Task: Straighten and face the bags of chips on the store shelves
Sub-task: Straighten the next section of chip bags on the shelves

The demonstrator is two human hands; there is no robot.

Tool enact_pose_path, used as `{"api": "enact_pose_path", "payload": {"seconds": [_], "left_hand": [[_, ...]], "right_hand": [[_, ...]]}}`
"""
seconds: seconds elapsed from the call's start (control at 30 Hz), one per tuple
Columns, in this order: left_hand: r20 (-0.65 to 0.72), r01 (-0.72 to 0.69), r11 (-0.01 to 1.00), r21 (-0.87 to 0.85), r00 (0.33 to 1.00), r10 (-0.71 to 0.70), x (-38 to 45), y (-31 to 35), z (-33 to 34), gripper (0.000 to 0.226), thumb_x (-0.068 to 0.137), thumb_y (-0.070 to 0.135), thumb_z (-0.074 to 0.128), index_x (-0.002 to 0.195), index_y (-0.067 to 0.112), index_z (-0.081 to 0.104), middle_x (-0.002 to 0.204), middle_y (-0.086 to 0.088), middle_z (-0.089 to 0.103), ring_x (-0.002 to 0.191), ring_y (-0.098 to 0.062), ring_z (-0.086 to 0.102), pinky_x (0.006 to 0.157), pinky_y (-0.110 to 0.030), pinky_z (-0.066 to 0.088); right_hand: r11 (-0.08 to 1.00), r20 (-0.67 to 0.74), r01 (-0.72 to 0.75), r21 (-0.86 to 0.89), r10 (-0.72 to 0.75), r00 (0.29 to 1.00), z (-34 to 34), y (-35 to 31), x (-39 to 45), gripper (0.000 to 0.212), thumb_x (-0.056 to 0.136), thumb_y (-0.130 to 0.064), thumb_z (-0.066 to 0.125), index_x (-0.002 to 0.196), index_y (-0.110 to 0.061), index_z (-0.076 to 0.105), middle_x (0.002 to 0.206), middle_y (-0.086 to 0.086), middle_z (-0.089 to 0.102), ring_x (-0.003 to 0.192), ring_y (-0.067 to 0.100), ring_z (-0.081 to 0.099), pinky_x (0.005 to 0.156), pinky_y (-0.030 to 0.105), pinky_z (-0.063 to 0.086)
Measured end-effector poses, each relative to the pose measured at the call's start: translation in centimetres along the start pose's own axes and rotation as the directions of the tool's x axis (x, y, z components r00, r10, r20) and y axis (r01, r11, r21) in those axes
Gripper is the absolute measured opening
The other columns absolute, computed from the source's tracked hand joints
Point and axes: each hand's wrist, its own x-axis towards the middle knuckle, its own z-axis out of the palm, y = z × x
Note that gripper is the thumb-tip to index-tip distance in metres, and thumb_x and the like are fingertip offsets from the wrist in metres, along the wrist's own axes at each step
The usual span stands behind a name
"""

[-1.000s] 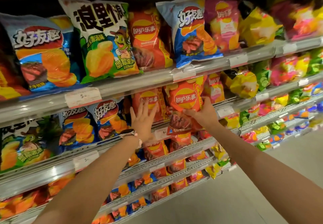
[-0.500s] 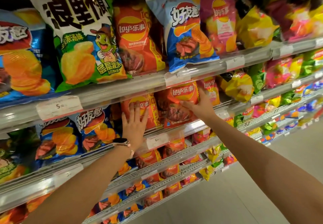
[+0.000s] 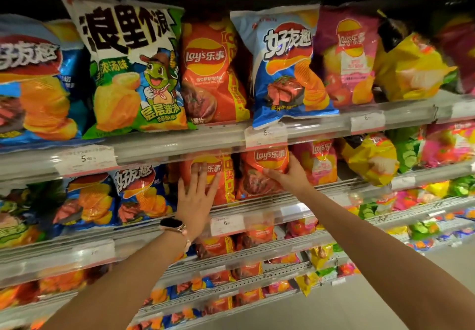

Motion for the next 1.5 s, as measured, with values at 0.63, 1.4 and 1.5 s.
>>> {"api": "enact_pose_path", "payload": {"seconds": [0.63,1.4,1.5], "left_hand": [[0.133,0.118,0.993,0.032,0.984,-0.121,-0.2,2.4,-3.3,0.114,0.083,0.007,0.068,0.137,0.021,-0.031,0.146,-0.015,-0.032,0.146,-0.039,-0.006,0.114,-0.059,0.011],[-0.370,-0.104,0.995,-0.008,0.924,0.094,4.0,-1.2,-18.9,0.114,0.042,0.044,0.093,0.138,0.017,0.037,0.137,-0.022,0.045,0.131,-0.037,0.034,0.104,-0.060,0.031],[-0.276,-0.063,0.997,0.040,0.959,0.071,4.8,-1.0,-20.5,0.130,0.049,0.049,0.089,0.153,0.021,0.015,0.158,-0.019,0.014,0.146,-0.035,0.006,0.112,-0.058,0.008]], "right_hand": [[0.989,0.128,0.026,-0.144,-0.007,0.992,0.0,1.0,0.8,0.083,0.065,-0.033,0.085,0.131,-0.010,0.039,0.128,0.012,0.052,0.117,0.028,0.054,0.098,0.041,0.045],[0.759,0.171,0.651,-0.004,-0.641,0.748,-10.0,-15.5,-5.5,0.031,0.086,-0.022,0.067,0.116,-0.019,0.059,0.106,-0.004,0.060,0.094,0.009,0.058,0.088,0.024,0.048],[0.560,-0.011,0.781,-0.277,-0.815,0.580,-10.4,-16.4,-3.2,0.055,0.076,-0.027,0.066,0.129,-0.012,0.055,0.127,0.007,0.054,0.115,0.019,0.050,0.097,0.028,0.039]]}}
